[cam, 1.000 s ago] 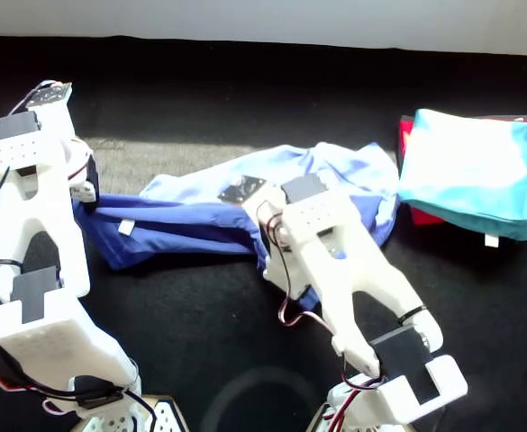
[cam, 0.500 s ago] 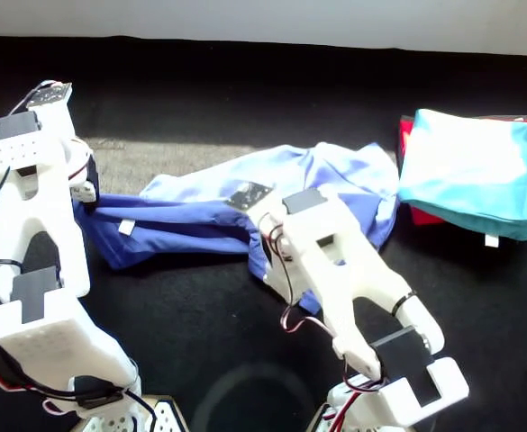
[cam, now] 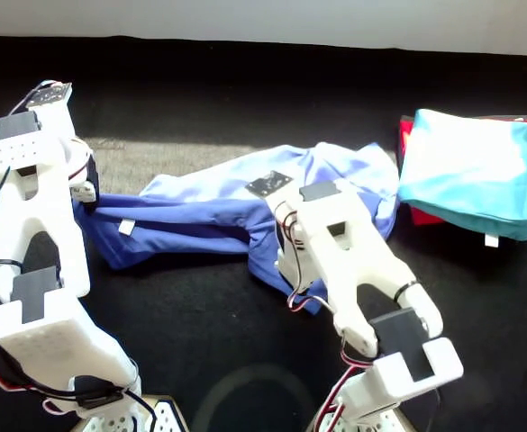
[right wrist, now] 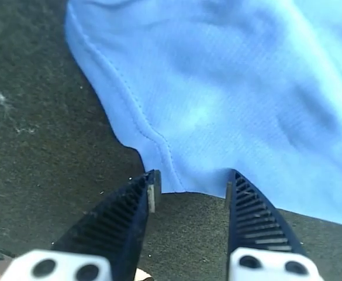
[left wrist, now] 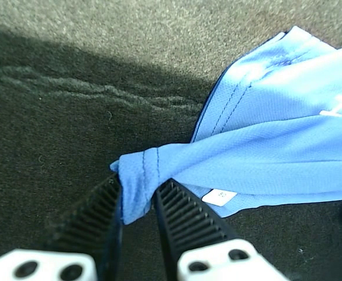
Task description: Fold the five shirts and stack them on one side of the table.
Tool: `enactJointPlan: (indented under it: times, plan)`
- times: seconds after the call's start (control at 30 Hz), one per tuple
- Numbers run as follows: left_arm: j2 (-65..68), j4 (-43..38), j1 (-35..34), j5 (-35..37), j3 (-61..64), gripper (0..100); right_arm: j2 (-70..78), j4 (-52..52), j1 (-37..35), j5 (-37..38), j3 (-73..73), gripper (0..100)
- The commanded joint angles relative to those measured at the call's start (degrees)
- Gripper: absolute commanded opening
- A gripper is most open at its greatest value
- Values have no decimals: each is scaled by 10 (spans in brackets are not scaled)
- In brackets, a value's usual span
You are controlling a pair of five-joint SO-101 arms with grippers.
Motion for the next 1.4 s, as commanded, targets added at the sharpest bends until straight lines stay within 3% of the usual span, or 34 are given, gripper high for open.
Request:
enactJointPlan:
  times: [0.0, 0.13, 0.43, 0.63, 0.73, 0.83, 1.03, 1.37]
  plan:
    - [-3, -3, -7, -4, -23, 8, 6, 7, -15, -24, -4, 190]
    - [-3, -3, -7, -4, -23, 8, 8, 8, -27, -43, 4, 256]
    - [-3, -3, -7, -4, -23, 8, 9, 0, -22, -43, 56, 260]
    - [-3, -3, -7, -4, -23, 8, 10, -100, -19, -45, 119, 259]
    - [-3, 1, -7, -4, -21, 8, 7, -116, -1, -46, 124, 189]
    - [-2, 2, -7, -4, -18, 8, 5, -107, 31, -46, 87, 12]
    - [-2, 16, 0, -5, -19, 8, -23, -19, 87, -45, -18, 6]
    - [-9, 108, 91, -5, -24, 8, -262, 29, 101, -42, -52, 6]
